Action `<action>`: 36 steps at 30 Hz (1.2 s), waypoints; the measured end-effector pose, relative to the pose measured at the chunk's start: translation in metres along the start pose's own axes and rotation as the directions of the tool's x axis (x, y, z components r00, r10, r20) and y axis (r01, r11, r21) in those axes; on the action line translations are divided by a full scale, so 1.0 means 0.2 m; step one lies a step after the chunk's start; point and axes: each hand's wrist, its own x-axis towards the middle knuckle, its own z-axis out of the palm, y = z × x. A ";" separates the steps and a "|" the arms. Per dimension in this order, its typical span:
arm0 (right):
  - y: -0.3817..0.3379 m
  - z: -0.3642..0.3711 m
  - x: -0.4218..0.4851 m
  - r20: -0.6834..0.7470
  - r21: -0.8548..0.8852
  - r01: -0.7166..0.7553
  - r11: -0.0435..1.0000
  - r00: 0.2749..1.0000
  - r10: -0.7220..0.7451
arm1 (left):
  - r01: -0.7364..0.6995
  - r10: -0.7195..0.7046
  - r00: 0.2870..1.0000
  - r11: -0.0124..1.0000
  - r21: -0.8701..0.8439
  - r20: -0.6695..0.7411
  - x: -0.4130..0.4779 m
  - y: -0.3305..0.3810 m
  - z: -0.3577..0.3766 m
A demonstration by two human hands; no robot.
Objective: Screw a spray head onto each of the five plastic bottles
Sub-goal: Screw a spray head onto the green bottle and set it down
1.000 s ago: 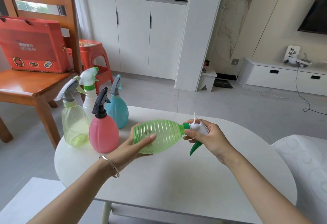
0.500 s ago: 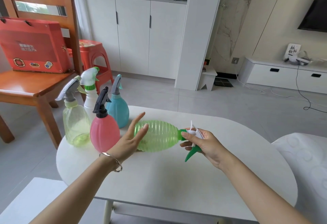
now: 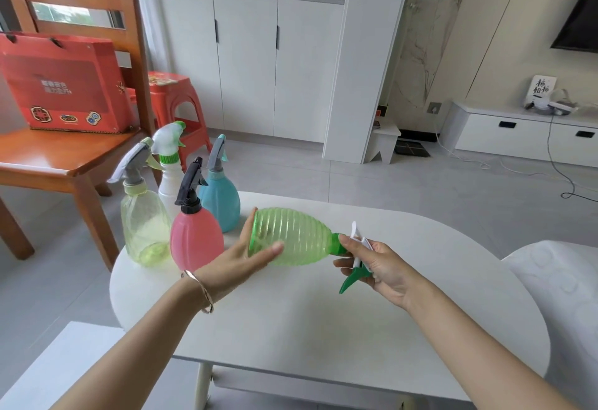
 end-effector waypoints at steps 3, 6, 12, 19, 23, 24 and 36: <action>-0.01 0.01 0.00 -0.010 -0.056 -0.013 0.998 1.000 0.012 | 0.053 -0.053 0.999 0.998 -0.038 -0.012 -0.02 0.03 0.05; -0.03 -0.03 0.00 -0.010 -0.046 -0.039 0.998 0.999 0.038 | -0.062 0.062 0.998 0.998 -0.013 0.000 -0.01 0.01 0.03; -0.07 -0.07 -0.02 0.069 -0.190 -0.010 0.982 0.997 0.024 | 0.261 -0.222 0.953 0.946 -0.190 0.207 -0.03 0.00 0.04; -0.03 -0.12 0.00 -0.041 -0.241 -0.062 0.969 0.998 0.053 | -0.040 0.042 0.990 0.999 -0.020 0.133 -0.03 -0.03 0.06; -0.04 -0.13 0.00 -0.021 -0.276 -0.062 0.959 0.998 0.059 | 0.120 -0.082 0.977 0.975 -0.187 0.199 -0.03 -0.02 0.06; -0.05 -0.13 0.00 -0.003 -0.285 -0.048 0.957 0.999 0.049 | 0.224 -0.162 0.961 0.931 -0.287 0.225 -0.02 -0.01 0.06; -0.07 -0.12 0.00 0.041 -0.374 0.002 0.928 0.999 0.014 | 0.221 -0.181 0.966 0.947 -0.232 0.183 -0.03 -0.01 0.07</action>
